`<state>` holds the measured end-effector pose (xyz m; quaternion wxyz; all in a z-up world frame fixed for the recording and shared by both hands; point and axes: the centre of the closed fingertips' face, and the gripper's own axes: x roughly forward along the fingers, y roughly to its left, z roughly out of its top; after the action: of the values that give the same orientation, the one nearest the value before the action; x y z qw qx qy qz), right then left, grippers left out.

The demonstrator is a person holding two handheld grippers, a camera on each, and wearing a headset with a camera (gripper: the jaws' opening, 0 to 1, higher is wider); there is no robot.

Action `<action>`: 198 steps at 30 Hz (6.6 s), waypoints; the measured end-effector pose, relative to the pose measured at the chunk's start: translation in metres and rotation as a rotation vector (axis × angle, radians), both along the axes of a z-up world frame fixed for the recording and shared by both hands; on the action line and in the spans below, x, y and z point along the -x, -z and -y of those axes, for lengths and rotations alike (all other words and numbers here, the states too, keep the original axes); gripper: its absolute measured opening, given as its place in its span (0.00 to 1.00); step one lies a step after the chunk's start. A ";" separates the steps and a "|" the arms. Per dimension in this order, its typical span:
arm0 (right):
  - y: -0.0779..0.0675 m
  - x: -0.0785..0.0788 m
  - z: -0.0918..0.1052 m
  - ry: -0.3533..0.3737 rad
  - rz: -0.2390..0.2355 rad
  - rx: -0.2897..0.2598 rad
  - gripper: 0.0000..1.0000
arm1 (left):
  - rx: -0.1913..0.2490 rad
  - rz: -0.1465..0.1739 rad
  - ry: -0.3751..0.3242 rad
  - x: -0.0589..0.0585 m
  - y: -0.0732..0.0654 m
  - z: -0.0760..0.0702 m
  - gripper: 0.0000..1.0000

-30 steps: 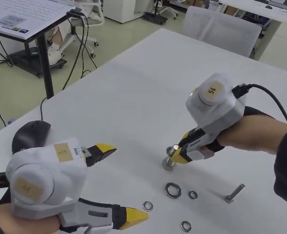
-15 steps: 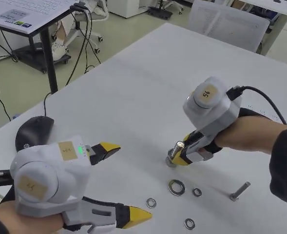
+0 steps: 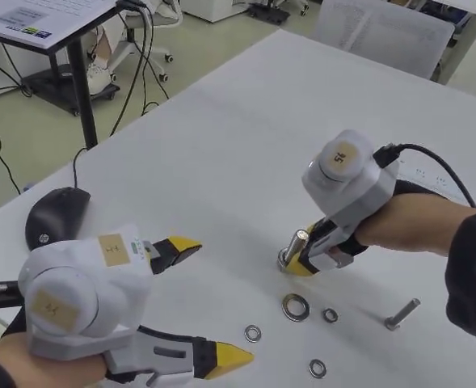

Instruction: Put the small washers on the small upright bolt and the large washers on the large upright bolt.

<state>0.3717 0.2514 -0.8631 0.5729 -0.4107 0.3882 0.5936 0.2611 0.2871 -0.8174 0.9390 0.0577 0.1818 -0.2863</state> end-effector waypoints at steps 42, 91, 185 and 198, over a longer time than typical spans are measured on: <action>0.005 0.020 0.026 0.004 -0.036 0.023 0.23 | -0.008 0.000 0.032 0.001 -0.002 0.008 0.78; 0.012 0.054 0.032 -0.114 0.002 0.092 0.29 | -0.012 0.007 0.038 0.004 -0.007 0.010 0.76; -0.055 0.029 0.044 -0.027 0.097 0.009 0.24 | -0.016 -0.005 0.058 -0.003 -0.005 0.018 0.75; -0.077 0.013 0.027 -0.032 0.151 -0.029 0.23 | -0.018 -0.002 0.059 -0.004 -0.006 0.019 0.74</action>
<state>0.3586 0.2245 -0.7860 0.5967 -0.4523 0.3288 0.5756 0.2651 0.2686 -0.8111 0.9293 0.0712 0.1837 -0.3125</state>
